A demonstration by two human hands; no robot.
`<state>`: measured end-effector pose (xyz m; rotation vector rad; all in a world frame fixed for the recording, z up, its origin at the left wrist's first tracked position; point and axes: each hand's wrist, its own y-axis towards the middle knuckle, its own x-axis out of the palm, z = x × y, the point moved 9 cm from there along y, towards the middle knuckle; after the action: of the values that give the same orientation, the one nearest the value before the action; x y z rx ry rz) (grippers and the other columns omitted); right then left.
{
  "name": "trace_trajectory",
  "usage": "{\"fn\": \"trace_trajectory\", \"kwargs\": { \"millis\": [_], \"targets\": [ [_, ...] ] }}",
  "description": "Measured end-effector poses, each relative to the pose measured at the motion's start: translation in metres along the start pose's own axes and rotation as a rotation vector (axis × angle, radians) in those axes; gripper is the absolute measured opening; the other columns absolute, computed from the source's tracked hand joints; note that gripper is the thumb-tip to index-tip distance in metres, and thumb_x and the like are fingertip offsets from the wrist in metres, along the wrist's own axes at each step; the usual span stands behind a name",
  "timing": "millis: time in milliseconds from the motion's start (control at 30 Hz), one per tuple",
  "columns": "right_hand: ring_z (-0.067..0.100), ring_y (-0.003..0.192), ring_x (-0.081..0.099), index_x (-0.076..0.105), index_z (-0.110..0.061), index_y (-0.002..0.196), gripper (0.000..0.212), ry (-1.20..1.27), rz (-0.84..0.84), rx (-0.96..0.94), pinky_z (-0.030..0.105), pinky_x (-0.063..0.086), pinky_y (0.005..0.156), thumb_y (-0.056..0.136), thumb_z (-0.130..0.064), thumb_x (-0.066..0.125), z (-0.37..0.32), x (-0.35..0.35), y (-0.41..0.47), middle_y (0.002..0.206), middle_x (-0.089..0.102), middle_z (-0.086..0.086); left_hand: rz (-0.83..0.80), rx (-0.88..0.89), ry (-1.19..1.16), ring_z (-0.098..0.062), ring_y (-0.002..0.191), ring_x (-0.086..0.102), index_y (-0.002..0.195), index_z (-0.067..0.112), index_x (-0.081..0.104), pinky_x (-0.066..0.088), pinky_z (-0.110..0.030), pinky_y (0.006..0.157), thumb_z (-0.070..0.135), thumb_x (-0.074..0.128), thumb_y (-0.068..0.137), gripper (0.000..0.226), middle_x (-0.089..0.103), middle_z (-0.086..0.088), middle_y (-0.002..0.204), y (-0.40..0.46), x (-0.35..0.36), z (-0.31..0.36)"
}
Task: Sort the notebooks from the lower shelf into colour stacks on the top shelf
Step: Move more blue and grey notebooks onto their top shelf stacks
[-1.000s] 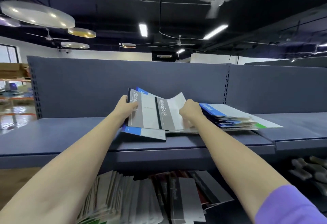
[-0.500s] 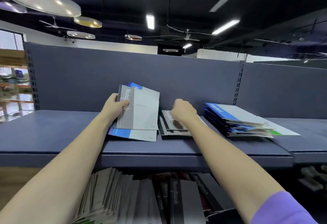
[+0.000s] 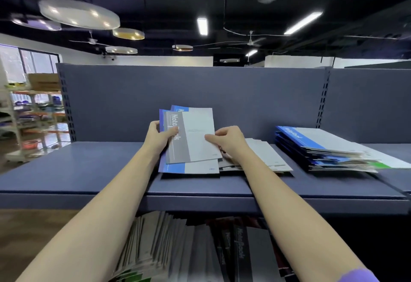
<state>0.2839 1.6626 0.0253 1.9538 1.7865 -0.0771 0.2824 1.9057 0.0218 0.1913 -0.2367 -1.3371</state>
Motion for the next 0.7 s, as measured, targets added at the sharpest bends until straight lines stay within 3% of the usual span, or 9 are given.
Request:
{"fn": "trace_trajectory", "kwargs": {
  "millis": [100,167,367,500,600,700],
  "targets": [
    [0.016,0.085,0.062,0.07,-0.012,0.09,0.02,-0.001,0.084,-0.031,0.028,0.05,0.079,0.082,-0.029,0.08,-0.004,-0.01,-0.002,0.088,0.067,-0.003,0.01,-0.008,-0.024,-0.009,0.077,0.068,0.126,0.013,0.044,0.052,-0.019,0.052,0.019,0.07,0.093,0.043,0.066,0.001,0.104,-0.005,0.001,0.002],
    [0.018,0.099,0.062,0.07,-0.014,0.101,0.022,-0.028,0.146,-0.025,0.031,0.05,0.09,0.085,-0.027,0.077,-0.004,-0.017,-0.003,0.099,0.066,-0.003,-0.003,-0.025,-0.042,-0.011,0.076,0.069,0.127,0.015,0.043,0.053,-0.022,0.052,0.021,0.068,0.095,0.042,0.067,-0.001,0.106,-0.007,0.004,0.001],
    [0.024,0.102,0.058,0.056,-0.011,0.114,0.022,-0.151,0.135,-0.024,0.036,0.048,0.087,0.096,-0.024,0.057,-0.014,-0.02,-0.009,0.106,0.057,-0.001,-0.048,-0.022,-0.054,-0.015,0.083,0.069,0.134,0.023,0.035,0.054,-0.031,0.061,0.024,0.067,0.095,0.05,0.065,0.003,0.109,-0.015,0.012,0.007],
    [0.024,0.088,0.052,0.051,-0.01,0.107,0.015,-0.113,0.243,0.028,0.033,0.044,0.073,0.093,-0.015,0.048,-0.011,-0.047,-0.01,0.104,0.055,0.004,-0.081,-0.052,-0.034,-0.016,0.077,0.068,0.127,0.027,0.034,0.057,-0.038,0.065,0.021,0.061,0.099,0.039,0.066,0.002,0.104,-0.016,0.016,0.004],
    [0.027,0.088,0.052,0.052,-0.012,0.107,0.019,-0.329,0.338,0.112,0.032,0.039,0.07,0.089,-0.014,0.048,-0.007,-0.078,-0.016,0.099,0.056,0.004,-0.088,-0.056,-0.014,-0.018,0.08,0.07,0.126,0.026,0.035,0.056,-0.037,0.067,0.02,0.06,0.099,0.037,0.067,0.002,0.105,-0.015,0.018,0.003],
    [0.03,0.091,0.051,0.05,-0.012,0.103,0.014,-0.56,0.309,0.208,0.033,0.04,0.076,0.091,-0.019,0.05,0.006,-0.089,-0.021,0.102,0.056,0.006,-0.066,-0.035,-0.032,-0.017,0.078,0.07,0.126,0.025,0.035,0.055,-0.033,0.061,0.017,0.06,0.099,0.038,0.066,0.001,0.105,-0.013,0.015,0.006]
  ]
}}
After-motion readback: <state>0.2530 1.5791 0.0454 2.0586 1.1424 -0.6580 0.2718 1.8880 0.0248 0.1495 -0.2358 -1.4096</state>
